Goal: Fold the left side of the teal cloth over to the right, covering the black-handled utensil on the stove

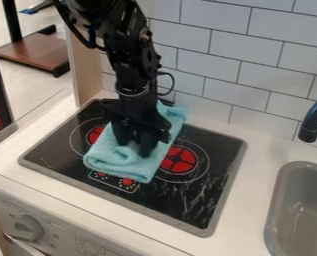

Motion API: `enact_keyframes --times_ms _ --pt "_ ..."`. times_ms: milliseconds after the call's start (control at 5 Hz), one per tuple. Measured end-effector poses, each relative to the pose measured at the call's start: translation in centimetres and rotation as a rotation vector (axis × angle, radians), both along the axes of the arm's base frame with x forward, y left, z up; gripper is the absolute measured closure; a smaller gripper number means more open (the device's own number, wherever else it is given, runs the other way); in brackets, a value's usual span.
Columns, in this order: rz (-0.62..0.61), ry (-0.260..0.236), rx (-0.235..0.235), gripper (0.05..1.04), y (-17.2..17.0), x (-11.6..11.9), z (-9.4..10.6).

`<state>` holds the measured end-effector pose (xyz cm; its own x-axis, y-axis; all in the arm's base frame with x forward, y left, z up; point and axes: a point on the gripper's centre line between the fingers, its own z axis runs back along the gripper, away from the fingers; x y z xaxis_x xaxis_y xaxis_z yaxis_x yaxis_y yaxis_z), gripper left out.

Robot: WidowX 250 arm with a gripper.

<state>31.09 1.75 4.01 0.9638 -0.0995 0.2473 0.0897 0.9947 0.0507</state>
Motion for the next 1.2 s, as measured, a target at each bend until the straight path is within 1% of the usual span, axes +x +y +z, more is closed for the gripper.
enact_keyframes --times_ms 200,400,600,800,1000,1200 --pt "-0.008 -0.007 -0.025 0.077 -0.4 -0.2 0.9" --pt "-0.025 -0.040 -0.044 0.073 -0.7 -0.3 2.3" --pt "-0.036 -0.055 -0.064 0.083 -0.7 -0.7 3.4" --pt "-0.050 -0.095 -0.074 0.083 -0.7 -1.2 5.8" --pt "-0.053 -0.069 -0.065 0.083 0.2 -1.9 6.3" --pt "-0.056 -0.071 -0.064 0.084 0.2 -1.9 6.3"
